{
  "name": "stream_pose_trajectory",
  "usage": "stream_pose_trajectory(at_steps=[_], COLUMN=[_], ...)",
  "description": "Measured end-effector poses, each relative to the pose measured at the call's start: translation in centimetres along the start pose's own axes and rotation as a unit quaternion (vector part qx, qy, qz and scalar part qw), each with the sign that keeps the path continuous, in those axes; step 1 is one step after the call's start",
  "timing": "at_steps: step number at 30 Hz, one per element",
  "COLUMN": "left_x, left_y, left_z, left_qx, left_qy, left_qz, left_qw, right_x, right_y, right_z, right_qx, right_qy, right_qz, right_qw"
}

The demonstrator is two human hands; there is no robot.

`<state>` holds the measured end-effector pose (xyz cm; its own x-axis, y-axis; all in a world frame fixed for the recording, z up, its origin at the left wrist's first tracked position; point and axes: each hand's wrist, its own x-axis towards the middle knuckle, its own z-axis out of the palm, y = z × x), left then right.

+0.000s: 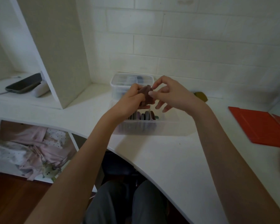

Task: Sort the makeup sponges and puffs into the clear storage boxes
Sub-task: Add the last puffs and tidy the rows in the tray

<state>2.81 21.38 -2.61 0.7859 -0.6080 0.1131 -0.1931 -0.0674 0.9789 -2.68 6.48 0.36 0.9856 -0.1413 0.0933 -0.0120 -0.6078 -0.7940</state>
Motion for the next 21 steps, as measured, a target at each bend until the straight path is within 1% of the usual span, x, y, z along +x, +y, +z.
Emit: stream_pose_trajectory(at_steps=[4, 6, 8, 10, 12, 15, 18, 21], left_x=[-0.1, 0.0, -0.1, -0.1, -0.3, -0.3, -0.3, -0.3], left_y=[-0.2, -0.3, -0.4, -0.4, -0.3, -0.5, -0.3, -0.2], left_z=[0.0, 0.0, 0.1, 0.3, 0.7, 1.1, 1.2, 1.1], left_qx=[0.017, 0.023, 0.038, 0.087, 0.157, 0.267, 0.299, 0.312], left_qy=[-0.027, -0.034, -0.021, 0.018, 0.033, -0.002, -0.009, -0.012], left_qz=[0.003, 0.006, 0.011, 0.013, 0.018, 0.040, 0.040, 0.041], left_qw=[0.999, 0.999, 0.999, 0.996, 0.987, 0.963, 0.953, 0.949], right_x=[0.2, 0.2, 0.2, 0.2, 0.1, 0.0, 0.0, -0.2], right_y=[0.2, 0.0, -0.2, -0.3, -0.3, -0.4, -0.6, -0.5], right_z=[0.4, 0.1, -0.4, -0.8, -0.8, -0.6, -0.6, -0.1], right_qx=[-0.029, -0.033, -0.014, -0.015, -0.047, -0.081, -0.090, -0.124], right_qy=[0.030, 0.046, 0.081, 0.106, 0.098, 0.094, 0.094, 0.046], right_qz=[-0.023, -0.019, -0.015, -0.018, -0.015, -0.010, 0.000, 0.029], right_qw=[0.999, 0.998, 0.996, 0.994, 0.994, 0.992, 0.992, 0.991])
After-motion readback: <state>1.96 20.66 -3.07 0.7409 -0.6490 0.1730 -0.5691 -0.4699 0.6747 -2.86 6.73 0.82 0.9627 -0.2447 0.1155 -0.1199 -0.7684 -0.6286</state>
